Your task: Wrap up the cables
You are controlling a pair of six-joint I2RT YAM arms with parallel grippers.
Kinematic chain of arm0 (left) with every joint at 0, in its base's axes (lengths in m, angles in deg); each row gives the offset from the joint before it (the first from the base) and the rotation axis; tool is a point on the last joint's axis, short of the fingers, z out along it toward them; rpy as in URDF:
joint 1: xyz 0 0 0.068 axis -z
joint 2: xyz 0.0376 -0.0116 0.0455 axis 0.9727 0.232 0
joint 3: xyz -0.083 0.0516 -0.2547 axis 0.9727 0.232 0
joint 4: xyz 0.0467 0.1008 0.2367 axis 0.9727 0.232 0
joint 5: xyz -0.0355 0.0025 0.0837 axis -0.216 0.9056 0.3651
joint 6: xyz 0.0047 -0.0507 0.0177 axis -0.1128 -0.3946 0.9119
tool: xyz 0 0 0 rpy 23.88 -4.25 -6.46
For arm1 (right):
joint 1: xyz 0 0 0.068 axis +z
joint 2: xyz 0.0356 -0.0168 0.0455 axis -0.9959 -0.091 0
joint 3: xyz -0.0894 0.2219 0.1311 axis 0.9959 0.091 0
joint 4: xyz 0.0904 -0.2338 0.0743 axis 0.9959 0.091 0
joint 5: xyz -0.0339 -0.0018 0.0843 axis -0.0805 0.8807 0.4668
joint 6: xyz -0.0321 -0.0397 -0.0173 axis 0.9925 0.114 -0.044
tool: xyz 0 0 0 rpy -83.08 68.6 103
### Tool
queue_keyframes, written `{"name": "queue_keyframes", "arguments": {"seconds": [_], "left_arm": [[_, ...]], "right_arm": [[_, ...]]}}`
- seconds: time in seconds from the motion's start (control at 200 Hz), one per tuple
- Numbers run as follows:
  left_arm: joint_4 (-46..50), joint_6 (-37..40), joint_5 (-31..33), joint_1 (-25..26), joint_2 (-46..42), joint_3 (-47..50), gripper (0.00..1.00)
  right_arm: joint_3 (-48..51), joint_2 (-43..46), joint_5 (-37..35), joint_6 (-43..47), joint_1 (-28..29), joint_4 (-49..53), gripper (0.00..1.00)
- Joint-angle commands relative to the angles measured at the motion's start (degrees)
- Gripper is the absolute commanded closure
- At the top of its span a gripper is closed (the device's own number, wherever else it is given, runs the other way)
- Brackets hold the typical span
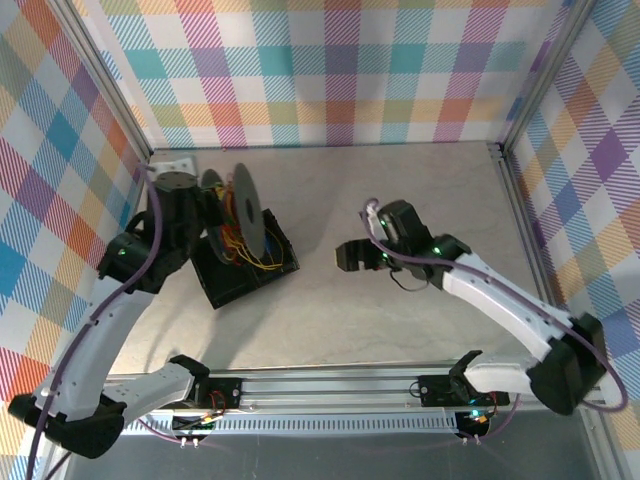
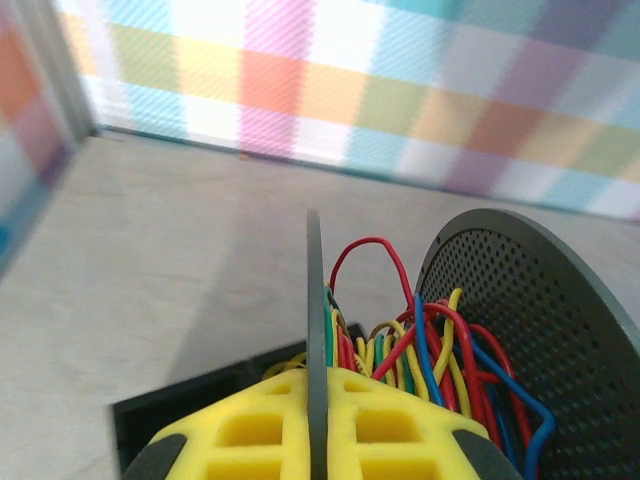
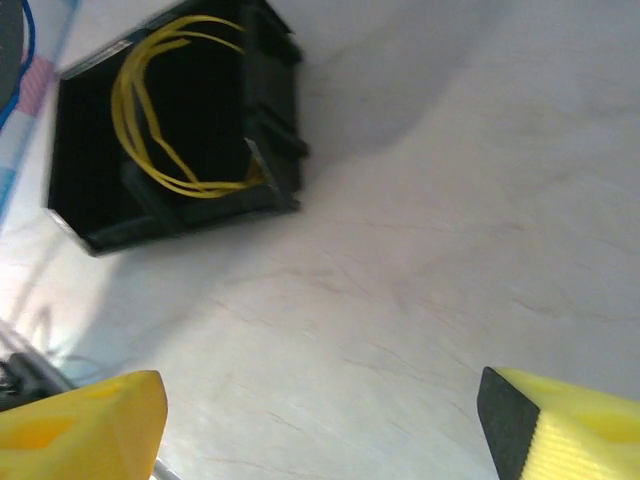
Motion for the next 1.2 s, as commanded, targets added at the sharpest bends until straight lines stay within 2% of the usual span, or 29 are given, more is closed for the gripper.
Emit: {"name": "queue_keyframes", "arguments": {"seconds": [0.0,0.14,0.195,0.265,0.385,0.51,0.7,0.915,1.195], "left_arm": [[1.9,0.7,1.3,-5.4,-1.1,-4.6,1.0],[3.1,0.4,-1.4,-11.6,0.3,-6.1,1.0],[3.1,0.2,-2.4,-13.4,0.8,-6.1,1.0],[3.3,0.0,-4.1,-15.6,1.5,-6.1,1.0],[3.5,-0.8,-8.3,-20.2,2.2,-5.8,1.0],[3.8,-1.6,-12.7,-24.9,2.7,-5.4,1.0],[3.2,-2.0,-16.3,-27.8,2.5,-3.8,1.0],[2.9,-2.0,-17.4,-28.4,2.1,-3.1,1.0],[2.6,-2.1,-18.5,-28.5,2.2,-2.9,1.0]], "right_arm": [[-8.0,-8.3,12.6,2.7,0.0,-2.2,0.28],[-18.7,-20.0,18.0,5.2,2.5,-2.1,0.41],[-23.4,-24.4,18.0,7.5,4.2,-0.1,0.45],[-29.3,-29.9,17.1,11.4,6.2,3.0,0.56],[-35.3,-36.9,14.3,20.5,9.9,6.2,0.65],[-39.6,-42.2,8.2,27.7,13.4,8.6,0.66],[-44.4,-47.4,-0.2,29.6,15.6,9.5,0.64],[-50.6,-52.9,-3.4,33.4,16.0,12.4,0.62],[-55.4,-58.1,-1.7,33.8,16.3,14.7,0.62]]}}
